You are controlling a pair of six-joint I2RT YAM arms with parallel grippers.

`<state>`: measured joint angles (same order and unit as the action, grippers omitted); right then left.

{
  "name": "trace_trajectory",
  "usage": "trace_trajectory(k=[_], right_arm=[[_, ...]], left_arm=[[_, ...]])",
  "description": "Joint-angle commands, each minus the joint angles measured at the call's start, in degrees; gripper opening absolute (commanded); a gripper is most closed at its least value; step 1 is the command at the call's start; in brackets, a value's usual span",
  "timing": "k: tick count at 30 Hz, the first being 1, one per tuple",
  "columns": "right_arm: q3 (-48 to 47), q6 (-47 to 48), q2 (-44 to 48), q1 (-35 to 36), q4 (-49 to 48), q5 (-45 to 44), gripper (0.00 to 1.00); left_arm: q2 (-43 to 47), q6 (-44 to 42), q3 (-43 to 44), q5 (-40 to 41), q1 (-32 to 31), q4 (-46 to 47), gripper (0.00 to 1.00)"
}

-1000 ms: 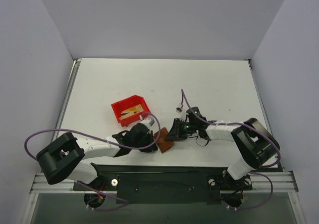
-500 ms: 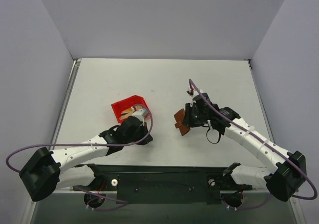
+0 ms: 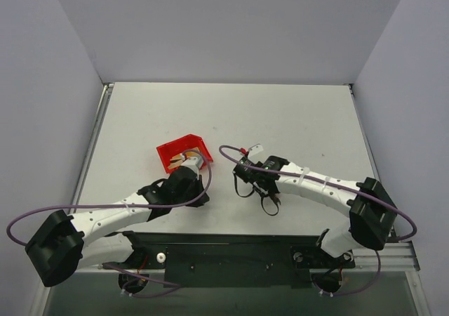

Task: Put the credit cards into the card holder
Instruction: Close the card holder at the center of the board.

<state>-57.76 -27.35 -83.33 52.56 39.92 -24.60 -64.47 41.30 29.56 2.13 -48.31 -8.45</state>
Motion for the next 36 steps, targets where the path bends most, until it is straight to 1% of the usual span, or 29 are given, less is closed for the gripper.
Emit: trace_trajectory(k=[1, 7, 13, 17, 18, 19, 20, 21, 22, 23, 24, 25, 26, 27, 29, 30, 32, 36], right_arm=[[-0.95, -4.28, -3.84, 4.3, 3.24, -9.32, 0.0], [-0.87, -6.92, -8.33, 8.88, 0.08, -8.62, 0.0], [-1.13, -8.77, -10.62, 12.74, -3.35, -5.56, 0.0], [-0.87, -8.68, -11.24, 13.8, -7.04, -2.04, 0.09], [-0.78, -8.59, -11.24, 13.89, -8.18, -1.42, 0.14], [-0.34, -8.51, -11.15, 13.89, -8.89, -0.2, 0.21], [-0.08, -8.42, -10.98, 13.98, -10.11, 0.42, 0.24], [0.27, -8.16, -10.63, 13.98, -11.0, 1.82, 0.29], [0.54, -7.89, -10.1, 13.89, -12.57, 2.88, 0.31], [1.15, -7.19, -9.84, 13.98, -13.37, 4.72, 0.35], [1.42, -6.67, -8.96, 13.89, -15.64, 6.39, 0.37], [2.12, -5.18, -8.52, 13.63, -16.88, 10.15, 0.41], [2.47, -4.47, -7.47, 13.45, -19.85, 12.01, 0.43], [3.08, -3.16, -7.03, 13.1, -21.54, 16.56, 0.46], [3.53, -1.92, -5.79, 11.88, -24.88, 22.45, 0.48], [3.44, -1.57, -5.27, 11.52, -26.28, 23.71, 0.49], [3.35, -0.42, -4.3, 9.59, -27.61, 29.5, 0.5], [4.23, 1.6, -0.27, 4.77, -29.11, 34.61, 0.51]], left_arm=[[1.54, 0.18, -0.12, 1.3, 0.68, -0.08, 0.0], [0.75, 0.27, -0.47, 0.86, 1.12, 0.36, 0.0], [0.57, 0.36, -1.08, 0.59, 1.47, 0.54, 0.0], [0.75, 0.62, -1.08, 0.59, 1.91, 0.1, 0.0], [0.83, 0.54, -1.08, 0.51, 2.0, 0.01, 0.0], [0.92, 0.54, -1.08, 0.51, 2.08, 0.01, 0.0], [0.84, 0.54, -1.0, 0.51, 2.08, -0.08, 0.0], [0.83, 0.62, -1.17, 0.51, 2.17, -0.08, 0.0], [0.92, 0.63, -1.09, 0.51, 2.09, -0.16, 0.0], [0.84, 0.71, -1.08, 0.59, 2.26, -0.17, 0.0], [0.83, 0.8, -0.91, 0.59, 2.43, -0.25, 0.0], [0.75, 0.89, -0.82, 0.68, 2.52, -0.25, 0.0], [0.66, 0.98, -0.47, 0.68, 2.78, -0.34, 0.0], [0.4, 1.06, 0.14, 0.68, 3.05, -0.52, 0.0], [-0.3, 0.98, 0.93, 0.77, 3.75, -0.78, 0.0], [-0.66, 0.8, 2.07, 0.86, 4.36, -1.22, 0.0], [-1.53, 0.19, 3.74, 1.21, 4.98, -2.01, 0.0], [-3.29, -1.22, 7.17, 1.65, 6.21, -3.06, 0.0]])
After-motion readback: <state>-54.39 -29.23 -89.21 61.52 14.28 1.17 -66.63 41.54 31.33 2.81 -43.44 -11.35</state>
